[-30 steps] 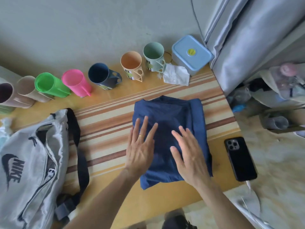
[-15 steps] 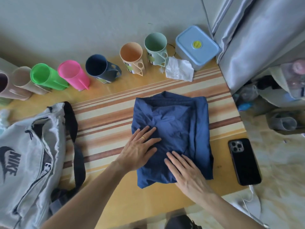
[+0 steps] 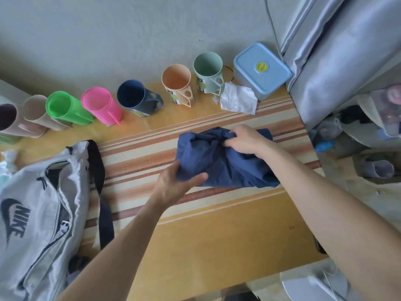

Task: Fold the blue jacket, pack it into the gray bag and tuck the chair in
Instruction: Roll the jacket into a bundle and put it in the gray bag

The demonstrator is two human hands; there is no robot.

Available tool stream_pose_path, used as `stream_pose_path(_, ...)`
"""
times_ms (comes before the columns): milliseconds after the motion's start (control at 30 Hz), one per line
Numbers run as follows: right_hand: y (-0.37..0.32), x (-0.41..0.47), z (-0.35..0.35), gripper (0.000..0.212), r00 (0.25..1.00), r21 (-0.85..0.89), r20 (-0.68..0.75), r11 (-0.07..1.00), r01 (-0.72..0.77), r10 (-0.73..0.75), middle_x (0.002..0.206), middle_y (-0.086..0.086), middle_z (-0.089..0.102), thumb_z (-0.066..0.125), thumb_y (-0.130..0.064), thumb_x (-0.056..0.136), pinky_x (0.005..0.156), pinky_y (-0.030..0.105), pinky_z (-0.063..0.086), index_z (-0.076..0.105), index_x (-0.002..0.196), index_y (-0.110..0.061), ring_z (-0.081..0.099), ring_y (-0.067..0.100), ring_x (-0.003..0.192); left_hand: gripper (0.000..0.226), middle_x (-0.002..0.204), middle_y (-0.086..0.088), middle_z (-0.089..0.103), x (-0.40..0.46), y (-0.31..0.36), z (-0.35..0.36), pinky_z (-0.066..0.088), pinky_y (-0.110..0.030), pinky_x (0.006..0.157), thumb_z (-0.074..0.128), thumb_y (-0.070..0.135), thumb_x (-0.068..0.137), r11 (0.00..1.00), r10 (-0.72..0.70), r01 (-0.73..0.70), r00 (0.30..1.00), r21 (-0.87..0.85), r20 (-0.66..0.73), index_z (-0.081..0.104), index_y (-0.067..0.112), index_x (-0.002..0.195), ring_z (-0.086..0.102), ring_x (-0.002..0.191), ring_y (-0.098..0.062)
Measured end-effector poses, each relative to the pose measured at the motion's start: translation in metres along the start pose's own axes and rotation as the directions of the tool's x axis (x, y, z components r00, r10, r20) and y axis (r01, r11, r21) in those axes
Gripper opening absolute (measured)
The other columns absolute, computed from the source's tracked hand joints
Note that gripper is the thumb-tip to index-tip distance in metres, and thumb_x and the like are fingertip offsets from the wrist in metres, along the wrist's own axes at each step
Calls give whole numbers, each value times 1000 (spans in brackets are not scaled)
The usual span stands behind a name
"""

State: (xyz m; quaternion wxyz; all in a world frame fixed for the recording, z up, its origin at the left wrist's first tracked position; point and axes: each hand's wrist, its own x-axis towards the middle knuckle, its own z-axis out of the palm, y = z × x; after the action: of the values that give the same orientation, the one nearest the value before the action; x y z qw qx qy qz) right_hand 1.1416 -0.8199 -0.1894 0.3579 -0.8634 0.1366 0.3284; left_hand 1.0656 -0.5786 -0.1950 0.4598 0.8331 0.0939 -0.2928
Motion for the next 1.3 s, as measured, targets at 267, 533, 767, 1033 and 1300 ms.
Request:
stream_pose_path(267,9,-95,62,21,448,-592,-576,727,349,-684,105,8,66,54,-27,98,77,43,42,69,99,-13,58,32,95,61,123,-17,49,46,20,34,38,-47,109,63,58,86,943,-273,329,846,45,-458,66,2,113,41,129,-38)
stream_pose_path(533,76,-11,97,61,891,-569,-228,796,205,-393,166,6,26,39,-56,97,109,57,34,32,154,-37,24,36,149,64,108,-5,66,46,20,21,58,-43,82,80,47,72,924,-378,326,854,-197,-358,55,14,120,65,101,-31)
stream_pose_path(767,72,-5,88,46,891,-413,-224,866,281,-396,136,13,46,55,-41,91,105,50,39,53,133,-22,41,33,133,43,92,6,71,22,71,55,59,-39,78,76,51,76,993,-96,72,960,-98,-262,70,23,108,68,88,-16)
stream_pose_path(1033,95,-62,32,28,987,979,-157,125,159,-31,112,-1,77,48,-34,101,95,26,50,66,116,-19,69,10,111,53,136,-8,63,18,120,125,33,-41,116,35,39,95,965,248,-238,965,-107,89,65,15,132,50,133,-25)
stream_pose_path(1300,157,-60,36,72,643,-136,-697,939,315,-317,155,14,38,56,5,83,108,40,46,46,149,-22,44,29,136,52,163,-7,35,17,65,162,28,-45,122,38,12,105,756,634,-630,772,177,44,33,13,156,28,152,-19)
